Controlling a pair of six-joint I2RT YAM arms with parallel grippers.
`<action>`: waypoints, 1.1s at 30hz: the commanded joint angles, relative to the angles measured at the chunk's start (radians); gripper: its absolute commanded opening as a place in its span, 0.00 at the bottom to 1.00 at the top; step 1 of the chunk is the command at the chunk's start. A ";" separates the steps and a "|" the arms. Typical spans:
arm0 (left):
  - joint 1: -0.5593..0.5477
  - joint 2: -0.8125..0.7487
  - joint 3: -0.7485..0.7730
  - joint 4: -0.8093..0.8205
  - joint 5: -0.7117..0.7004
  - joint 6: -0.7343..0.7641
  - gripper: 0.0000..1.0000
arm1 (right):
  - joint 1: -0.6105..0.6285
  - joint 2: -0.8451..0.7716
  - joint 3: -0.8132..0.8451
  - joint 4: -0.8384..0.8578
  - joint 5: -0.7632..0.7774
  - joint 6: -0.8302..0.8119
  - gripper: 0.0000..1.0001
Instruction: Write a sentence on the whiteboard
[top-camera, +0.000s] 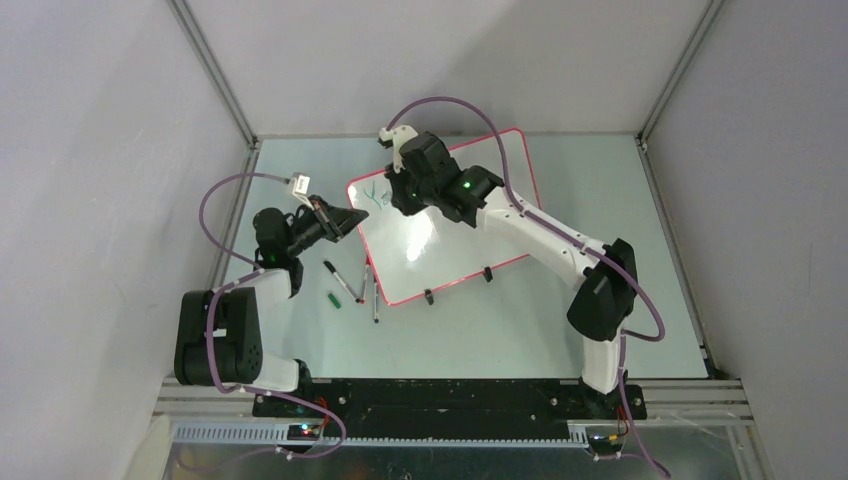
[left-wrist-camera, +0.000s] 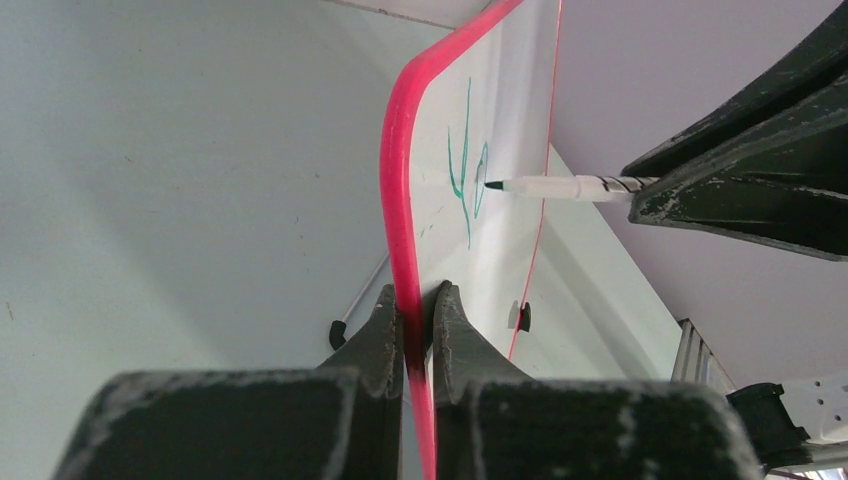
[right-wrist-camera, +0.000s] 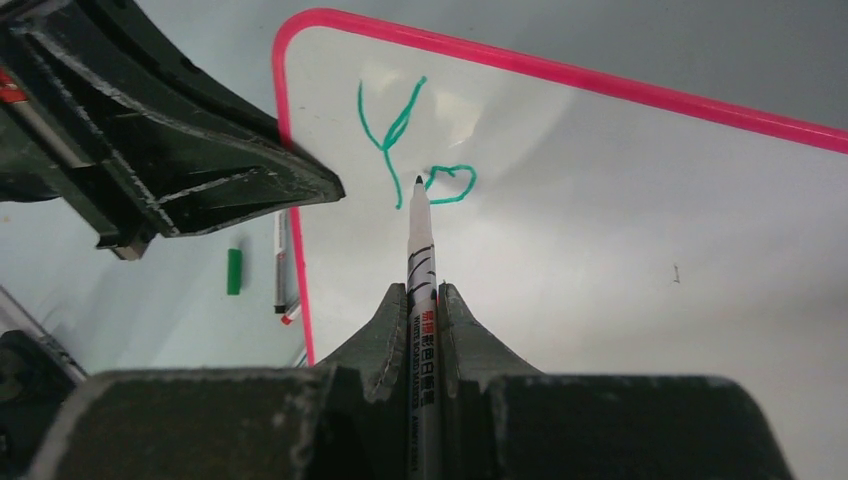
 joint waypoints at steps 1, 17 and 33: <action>-0.016 0.031 -0.018 -0.141 -0.105 0.205 0.00 | -0.018 -0.113 -0.033 0.059 -0.097 0.026 0.00; -0.016 0.036 -0.015 -0.146 -0.119 0.200 0.00 | -0.093 -0.252 -0.216 0.193 -0.090 0.020 0.00; -0.035 0.017 -0.022 -0.173 -0.174 0.215 0.00 | -0.105 -0.281 -0.329 0.323 -0.093 0.028 0.00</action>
